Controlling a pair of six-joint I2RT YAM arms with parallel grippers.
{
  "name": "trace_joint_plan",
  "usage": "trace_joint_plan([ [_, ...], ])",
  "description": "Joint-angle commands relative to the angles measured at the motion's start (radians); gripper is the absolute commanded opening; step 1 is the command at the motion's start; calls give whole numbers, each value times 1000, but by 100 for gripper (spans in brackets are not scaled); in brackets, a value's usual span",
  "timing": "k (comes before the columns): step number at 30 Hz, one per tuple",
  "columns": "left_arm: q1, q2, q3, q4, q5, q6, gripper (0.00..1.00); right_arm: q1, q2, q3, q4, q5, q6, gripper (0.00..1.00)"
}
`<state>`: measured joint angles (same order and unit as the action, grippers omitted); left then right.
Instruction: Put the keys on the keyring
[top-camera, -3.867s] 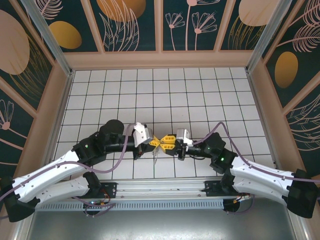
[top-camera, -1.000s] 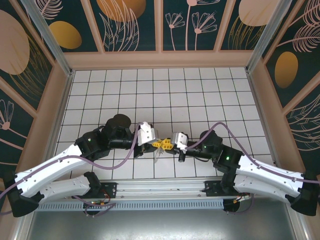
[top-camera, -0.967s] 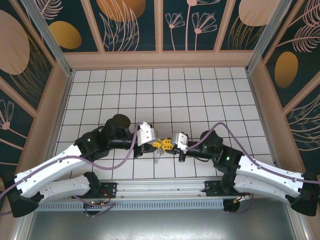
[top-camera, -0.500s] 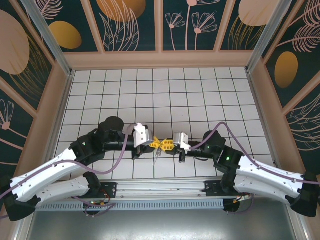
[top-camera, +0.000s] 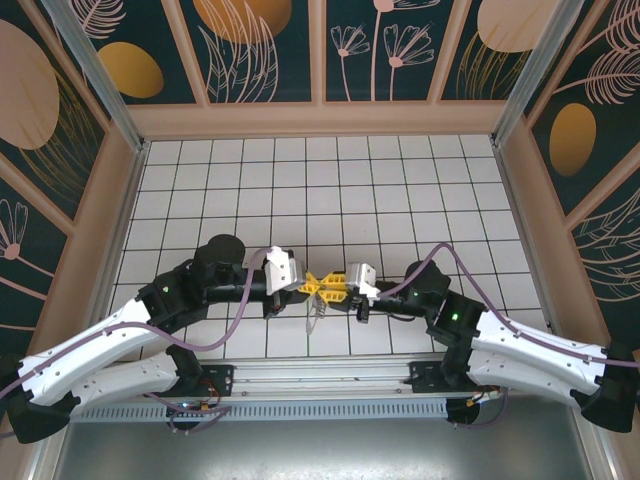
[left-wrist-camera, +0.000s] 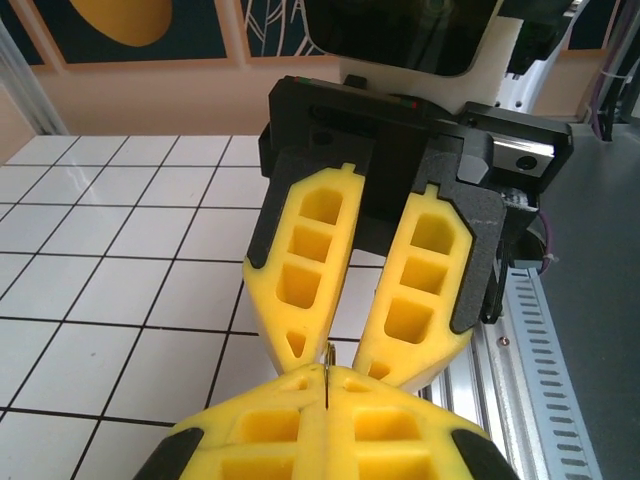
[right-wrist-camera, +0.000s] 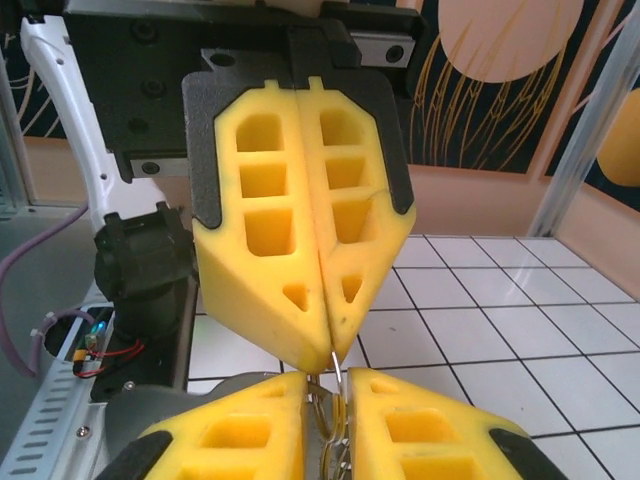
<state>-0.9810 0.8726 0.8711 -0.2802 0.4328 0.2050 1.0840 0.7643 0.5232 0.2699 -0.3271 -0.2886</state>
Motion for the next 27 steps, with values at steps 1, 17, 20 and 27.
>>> trace_joint_plan([
  [1,-5,-8,1,13,-5,4,0,17,4,56,-20,83,-31,15],
  [17,-5,0,10,-8,6,9,3,60,-5,64,-49,161,-81,0],
  [20,-5,-1,-2,-7,-3,4,21,59,-15,61,-30,132,-87,0],
  [27,-5,-8,-18,3,-30,10,24,59,-42,43,8,93,-79,0],
])
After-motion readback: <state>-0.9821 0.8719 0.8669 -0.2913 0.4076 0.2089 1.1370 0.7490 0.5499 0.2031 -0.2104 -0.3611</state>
